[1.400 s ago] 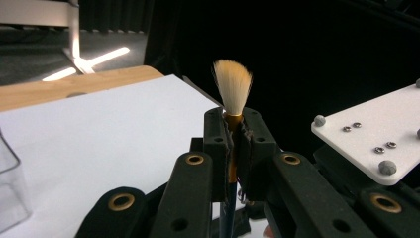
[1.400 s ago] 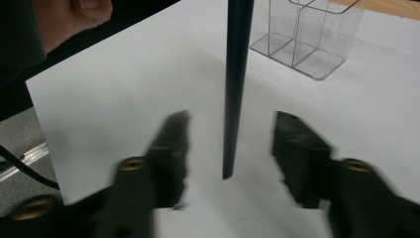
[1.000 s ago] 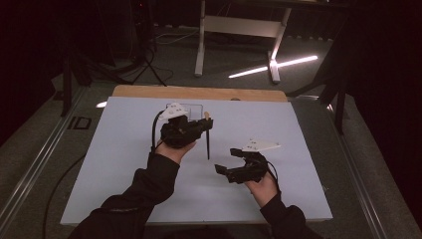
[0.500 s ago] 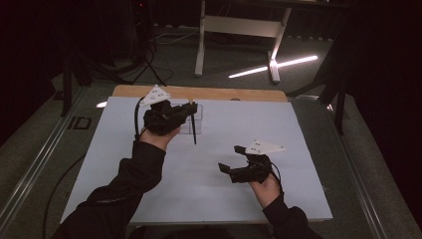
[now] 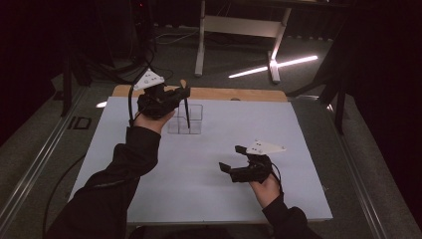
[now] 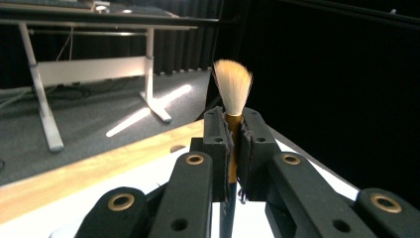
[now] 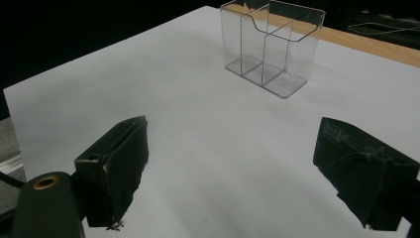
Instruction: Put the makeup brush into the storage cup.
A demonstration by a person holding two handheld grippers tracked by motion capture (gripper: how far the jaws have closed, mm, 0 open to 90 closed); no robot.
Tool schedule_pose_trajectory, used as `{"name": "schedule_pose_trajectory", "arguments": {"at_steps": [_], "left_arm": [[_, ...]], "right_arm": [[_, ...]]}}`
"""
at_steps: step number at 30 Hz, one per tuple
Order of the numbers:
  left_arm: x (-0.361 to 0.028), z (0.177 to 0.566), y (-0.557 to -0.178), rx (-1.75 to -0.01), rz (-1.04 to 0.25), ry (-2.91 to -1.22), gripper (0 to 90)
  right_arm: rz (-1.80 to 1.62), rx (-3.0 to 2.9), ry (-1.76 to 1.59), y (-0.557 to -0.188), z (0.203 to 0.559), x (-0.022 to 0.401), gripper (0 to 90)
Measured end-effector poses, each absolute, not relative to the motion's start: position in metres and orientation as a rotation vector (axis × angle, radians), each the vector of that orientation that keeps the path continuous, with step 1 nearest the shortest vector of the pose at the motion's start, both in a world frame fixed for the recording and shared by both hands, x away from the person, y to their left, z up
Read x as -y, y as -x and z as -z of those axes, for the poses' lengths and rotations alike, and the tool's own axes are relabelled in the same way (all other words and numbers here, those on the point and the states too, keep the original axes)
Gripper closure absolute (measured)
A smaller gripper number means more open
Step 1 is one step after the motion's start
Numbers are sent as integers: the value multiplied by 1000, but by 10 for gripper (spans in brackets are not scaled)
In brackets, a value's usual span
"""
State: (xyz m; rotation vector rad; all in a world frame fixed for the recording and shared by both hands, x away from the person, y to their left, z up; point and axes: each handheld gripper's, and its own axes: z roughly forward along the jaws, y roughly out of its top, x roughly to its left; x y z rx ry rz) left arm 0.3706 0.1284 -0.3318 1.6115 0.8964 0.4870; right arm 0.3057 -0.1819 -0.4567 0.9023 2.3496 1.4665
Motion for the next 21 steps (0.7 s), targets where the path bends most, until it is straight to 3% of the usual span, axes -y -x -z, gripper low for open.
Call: {"name": "schedule_pose_trajectory", "arguments": {"at_steps": [21], "left_arm": [[-132, 333, -420, -920, -605, -1591, 842]], "right_arm": [[-1475, -2341, -916, -307, 458, 184, 136]]}}
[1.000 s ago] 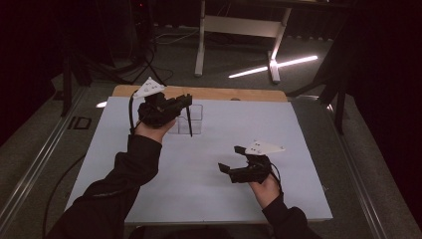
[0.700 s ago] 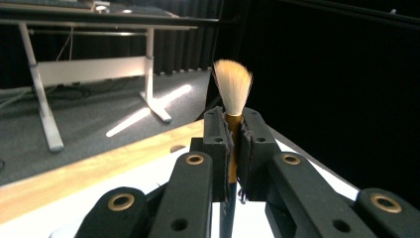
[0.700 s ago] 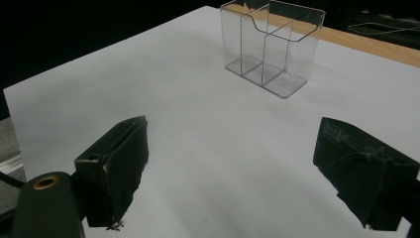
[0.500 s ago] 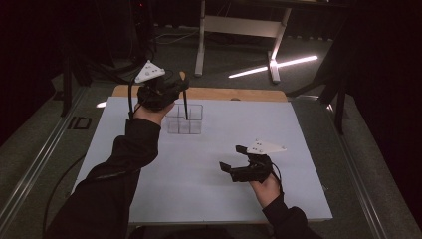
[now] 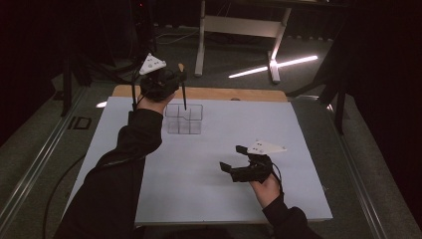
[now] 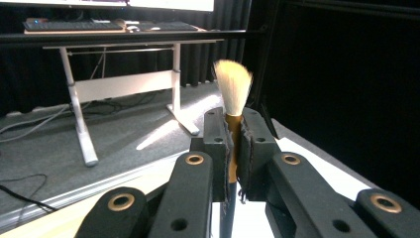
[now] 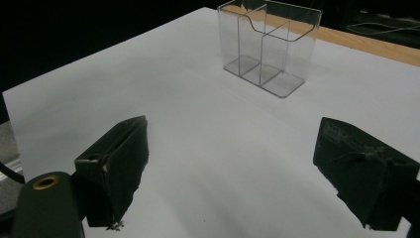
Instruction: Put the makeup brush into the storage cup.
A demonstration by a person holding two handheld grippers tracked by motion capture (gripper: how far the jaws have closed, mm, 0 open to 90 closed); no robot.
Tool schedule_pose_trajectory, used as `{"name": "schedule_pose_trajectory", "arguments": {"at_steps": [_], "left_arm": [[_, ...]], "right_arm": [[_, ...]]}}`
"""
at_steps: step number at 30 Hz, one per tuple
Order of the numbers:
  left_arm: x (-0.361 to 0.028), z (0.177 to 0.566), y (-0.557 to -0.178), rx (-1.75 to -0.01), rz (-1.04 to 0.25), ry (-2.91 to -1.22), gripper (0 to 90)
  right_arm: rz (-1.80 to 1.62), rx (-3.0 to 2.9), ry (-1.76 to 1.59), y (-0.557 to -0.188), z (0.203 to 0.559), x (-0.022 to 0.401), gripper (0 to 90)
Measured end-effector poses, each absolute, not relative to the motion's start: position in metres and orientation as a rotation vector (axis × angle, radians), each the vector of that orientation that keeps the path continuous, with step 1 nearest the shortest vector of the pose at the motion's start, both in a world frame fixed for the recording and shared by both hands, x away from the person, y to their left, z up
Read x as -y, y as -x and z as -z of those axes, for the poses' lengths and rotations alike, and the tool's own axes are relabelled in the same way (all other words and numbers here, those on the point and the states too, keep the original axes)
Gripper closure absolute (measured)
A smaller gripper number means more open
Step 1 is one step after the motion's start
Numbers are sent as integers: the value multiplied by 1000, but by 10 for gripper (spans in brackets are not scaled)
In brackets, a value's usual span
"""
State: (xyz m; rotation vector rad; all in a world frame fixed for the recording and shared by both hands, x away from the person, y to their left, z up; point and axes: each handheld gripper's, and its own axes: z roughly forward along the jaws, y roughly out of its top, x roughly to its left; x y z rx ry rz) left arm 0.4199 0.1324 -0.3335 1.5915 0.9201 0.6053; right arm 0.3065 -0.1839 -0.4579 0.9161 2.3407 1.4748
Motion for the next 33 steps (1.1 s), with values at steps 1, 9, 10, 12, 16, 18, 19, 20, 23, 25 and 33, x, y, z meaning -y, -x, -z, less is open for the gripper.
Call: {"name": "schedule_pose_trajectory", "arguments": {"at_steps": [1, 9, 10, 12, 16, 18, 19, 20, 23, 25, 33], "left_arm": [[-132, 334, -423, -925, -595, -1587, 842], [-126, 342, -438, -944, -614, -1603, 841], [-126, 343, -440, -946, -618, -1603, 841], [-126, 348, -443, -952, -609, -1611, 841], [-127, 354, -450, -973, -604, -1615, 841], [-128, 358, -452, -981, -605, -1615, 841], [-128, 360, -453, -985, -600, -1614, 841], [-128, 362, -454, -989, -593, -1614, 841], [-129, 369, -457, -1003, -587, -1610, 841], [-129, 373, -459, -1012, -591, -1621, 841], [-127, 391, -465, -1039, -593, -1625, 841]], "right_arm": [[-1470, -2343, -914, -307, 458, 184, 136], [-1469, -2344, -905, -306, 459, 183, 136], [-1482, -2345, -911, -306, 459, 184, 137], [-1484, -2342, -915, -306, 459, 184, 137], [-1483, -2342, -915, -307, 459, 185, 137], [-1481, -2346, -916, -306, 459, 185, 137], [-1476, -2346, -916, -306, 459, 185, 137], [-1477, -2346, -916, -306, 459, 185, 137], [-1478, -2345, -919, -307, 460, 185, 137], [-1478, -2343, -915, -307, 459, 185, 137], [-1480, -2347, -912, -307, 460, 186, 137]]}}
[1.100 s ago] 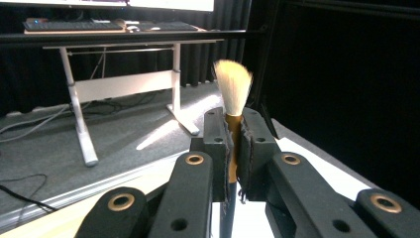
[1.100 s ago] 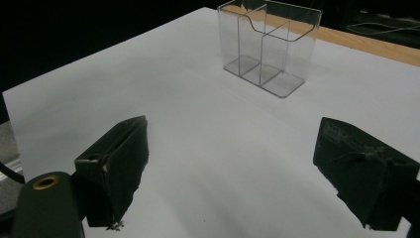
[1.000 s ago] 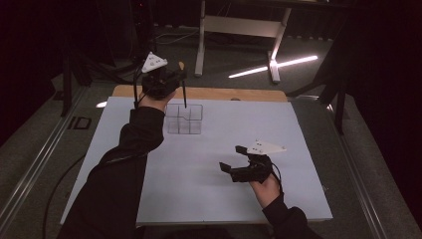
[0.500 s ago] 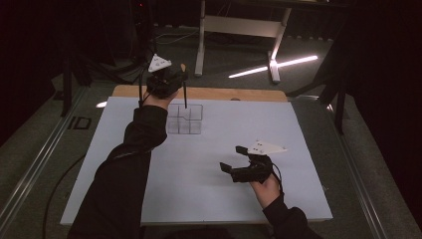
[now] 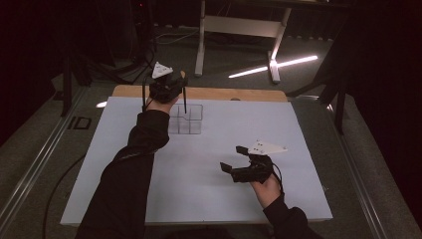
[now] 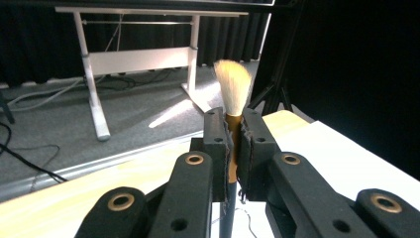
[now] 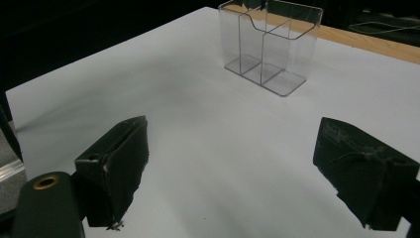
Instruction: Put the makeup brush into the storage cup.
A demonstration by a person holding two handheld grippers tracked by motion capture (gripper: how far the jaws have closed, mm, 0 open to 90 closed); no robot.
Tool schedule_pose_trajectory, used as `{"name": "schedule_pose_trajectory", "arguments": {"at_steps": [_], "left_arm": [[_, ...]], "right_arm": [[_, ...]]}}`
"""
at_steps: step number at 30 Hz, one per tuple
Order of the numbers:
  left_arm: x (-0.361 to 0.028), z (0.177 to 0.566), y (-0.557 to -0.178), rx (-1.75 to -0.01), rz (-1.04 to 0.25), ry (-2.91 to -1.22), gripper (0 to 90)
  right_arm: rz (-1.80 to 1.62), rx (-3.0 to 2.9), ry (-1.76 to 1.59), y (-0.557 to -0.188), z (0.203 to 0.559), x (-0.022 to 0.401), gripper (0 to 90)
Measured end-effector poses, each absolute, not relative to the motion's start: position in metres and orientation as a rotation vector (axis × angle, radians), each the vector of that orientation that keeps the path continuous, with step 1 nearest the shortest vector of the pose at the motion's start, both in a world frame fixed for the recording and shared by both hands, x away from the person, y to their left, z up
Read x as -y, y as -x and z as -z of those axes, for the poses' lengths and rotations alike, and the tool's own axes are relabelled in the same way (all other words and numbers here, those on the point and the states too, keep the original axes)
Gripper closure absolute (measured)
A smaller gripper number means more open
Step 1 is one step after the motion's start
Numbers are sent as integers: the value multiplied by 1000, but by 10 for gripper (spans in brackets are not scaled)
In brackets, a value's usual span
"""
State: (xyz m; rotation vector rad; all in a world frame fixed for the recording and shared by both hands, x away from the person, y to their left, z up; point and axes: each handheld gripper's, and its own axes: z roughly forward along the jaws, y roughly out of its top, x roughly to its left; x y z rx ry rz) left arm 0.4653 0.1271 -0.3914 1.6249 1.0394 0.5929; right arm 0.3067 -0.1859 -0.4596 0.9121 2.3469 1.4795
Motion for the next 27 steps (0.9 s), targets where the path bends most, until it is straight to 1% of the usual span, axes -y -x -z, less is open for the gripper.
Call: {"name": "schedule_pose_trajectory", "arguments": {"at_steps": [19, 27], "left_arm": [[-123, 425, -470, -1131, -577, -1645, 840], [-122, 434, -471, -1213, -578, -1637, 837]], "right_arm": [[-1480, -2351, -909, -306, 460, 186, 137], [-1480, -2357, -905, -306, 461, 185, 137]]}}
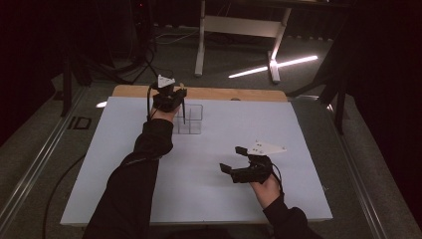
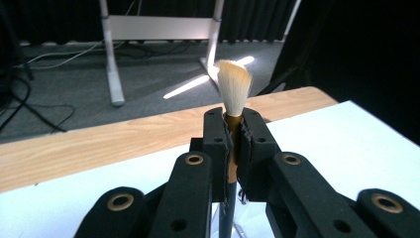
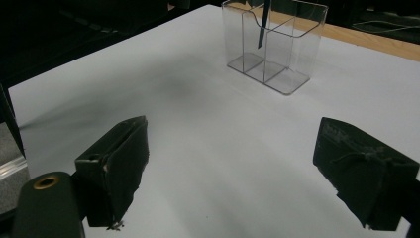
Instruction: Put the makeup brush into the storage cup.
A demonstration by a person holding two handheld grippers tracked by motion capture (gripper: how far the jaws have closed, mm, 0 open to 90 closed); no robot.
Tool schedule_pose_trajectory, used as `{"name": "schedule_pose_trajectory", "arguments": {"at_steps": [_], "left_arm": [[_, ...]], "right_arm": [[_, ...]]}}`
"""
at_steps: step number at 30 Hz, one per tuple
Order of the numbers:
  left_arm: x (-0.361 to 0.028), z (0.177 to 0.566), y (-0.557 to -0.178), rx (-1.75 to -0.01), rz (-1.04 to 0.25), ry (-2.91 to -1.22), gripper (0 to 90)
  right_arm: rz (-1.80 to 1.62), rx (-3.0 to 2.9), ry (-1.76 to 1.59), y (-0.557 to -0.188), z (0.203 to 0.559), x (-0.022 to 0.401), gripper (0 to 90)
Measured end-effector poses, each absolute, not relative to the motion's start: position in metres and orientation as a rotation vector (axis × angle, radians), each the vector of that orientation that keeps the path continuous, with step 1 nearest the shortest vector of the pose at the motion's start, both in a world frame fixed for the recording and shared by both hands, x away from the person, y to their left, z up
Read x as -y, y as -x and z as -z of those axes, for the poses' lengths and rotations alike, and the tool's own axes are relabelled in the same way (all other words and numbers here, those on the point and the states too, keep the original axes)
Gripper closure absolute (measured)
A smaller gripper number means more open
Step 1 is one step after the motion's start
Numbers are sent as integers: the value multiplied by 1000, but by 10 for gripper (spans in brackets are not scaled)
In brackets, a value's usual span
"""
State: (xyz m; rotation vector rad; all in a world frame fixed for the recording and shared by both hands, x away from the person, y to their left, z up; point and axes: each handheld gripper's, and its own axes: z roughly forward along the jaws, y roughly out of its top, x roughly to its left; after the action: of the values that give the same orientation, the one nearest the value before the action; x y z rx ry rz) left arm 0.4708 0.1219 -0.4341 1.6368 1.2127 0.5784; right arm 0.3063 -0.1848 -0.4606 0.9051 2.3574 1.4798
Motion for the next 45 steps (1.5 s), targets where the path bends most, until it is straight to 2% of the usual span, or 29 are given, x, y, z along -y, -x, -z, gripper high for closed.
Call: {"name": "schedule_pose_trajectory", "arguments": {"at_steps": [10, 13, 16, 19, 24, 33, 36, 37, 38, 45], "left_arm": [[-116, 440, -474, -1232, -543, -1680, 829], [-112, 437, -474, -1248, -537, -1706, 629], [-109, 434, -476, -1285, -560, -1724, 378], [-110, 430, -475, -1308, -567, -1716, 243], [-112, 422, -471, -1323, -540, -1708, 179], [-115, 406, -460, -1278, -499, -1712, 150], [-118, 401, -456, -1252, -458, -1693, 103], [-119, 400, -455, -1242, -439, -1686, 36], [-121, 400, -455, -1239, -423, -1688, 32], [-126, 396, -444, -1219, -466, -1699, 14]], "right_arm": [[-1476, -2362, -903, -306, 460, 185, 138], [-1474, -2362, -904, -306, 461, 185, 138], [-1474, -2358, -906, -306, 460, 185, 138], [-1475, -2352, -909, -307, 460, 186, 138], [-1479, -2338, -916, -307, 459, 187, 138], [-1479, -2335, -921, -308, 459, 188, 138], [-1477, -2333, -923, -308, 459, 188, 138], [-1476, -2333, -924, -308, 459, 188, 138], [-1476, -2334, -924, -308, 459, 188, 138], [-1472, -2331, -933, -309, 459, 188, 138]]}}
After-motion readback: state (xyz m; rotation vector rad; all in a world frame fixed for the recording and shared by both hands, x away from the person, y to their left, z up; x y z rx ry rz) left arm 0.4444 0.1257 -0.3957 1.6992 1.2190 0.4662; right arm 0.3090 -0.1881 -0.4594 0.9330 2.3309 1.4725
